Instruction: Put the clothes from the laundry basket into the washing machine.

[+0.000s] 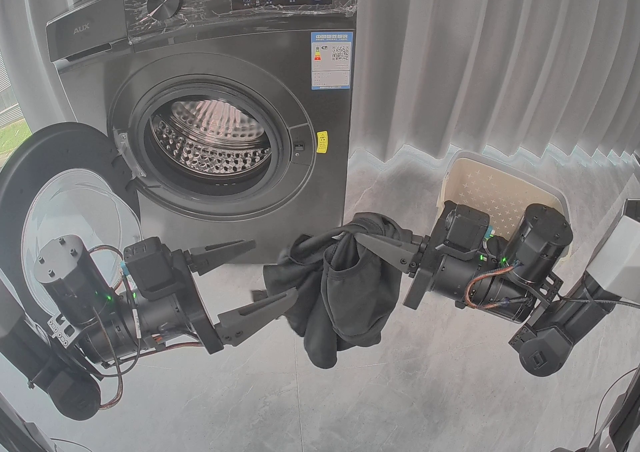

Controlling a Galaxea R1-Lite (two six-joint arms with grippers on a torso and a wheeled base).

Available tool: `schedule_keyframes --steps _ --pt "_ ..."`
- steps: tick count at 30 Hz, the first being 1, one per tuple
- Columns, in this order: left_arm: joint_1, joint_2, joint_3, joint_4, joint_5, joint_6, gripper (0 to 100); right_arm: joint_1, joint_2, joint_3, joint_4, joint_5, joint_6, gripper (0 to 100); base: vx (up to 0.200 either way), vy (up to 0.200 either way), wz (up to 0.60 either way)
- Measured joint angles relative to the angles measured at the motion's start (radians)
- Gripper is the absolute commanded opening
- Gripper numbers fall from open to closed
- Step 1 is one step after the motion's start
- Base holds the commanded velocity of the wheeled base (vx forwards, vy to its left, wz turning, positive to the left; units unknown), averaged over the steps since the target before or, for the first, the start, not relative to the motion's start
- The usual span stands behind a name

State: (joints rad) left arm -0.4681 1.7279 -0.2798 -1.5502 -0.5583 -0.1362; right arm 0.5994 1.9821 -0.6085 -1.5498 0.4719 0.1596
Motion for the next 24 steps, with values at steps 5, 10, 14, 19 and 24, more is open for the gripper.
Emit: schedule_keyframes --steps 5,10,14,19,24 --pt "0.04 0.033 -0.007 0.0 0.013 0.087 100 -0.001 0.008 0.0 0.0 0.0 0.0 0 0.0 0.0 0.0" --pt "0.065 0.061 -0.004 0.001 0.013 0.098 100 0.006 0.007 0.0 0.0 0.0 -0.001 0 0.0 0.0 0.0" --pt "0.066 0.085 -0.001 0.0 0.01 0.11 100 0.016 0.005 0.0 0.0 0.0 -0.002 0 0.0 0.0 0.0" --pt "0.062 0.158 -0.011 0.0 -0.001 0.211 100 0.037 -0.004 -0.001 0.0 0.0 -0.002 0 0.0 0.0 0.0" --pt "0.048 0.236 -0.047 0.0 -0.067 0.253 100 0.063 -0.011 0.003 0.001 0.0 -0.002 0 0.0 0.0 0.0"
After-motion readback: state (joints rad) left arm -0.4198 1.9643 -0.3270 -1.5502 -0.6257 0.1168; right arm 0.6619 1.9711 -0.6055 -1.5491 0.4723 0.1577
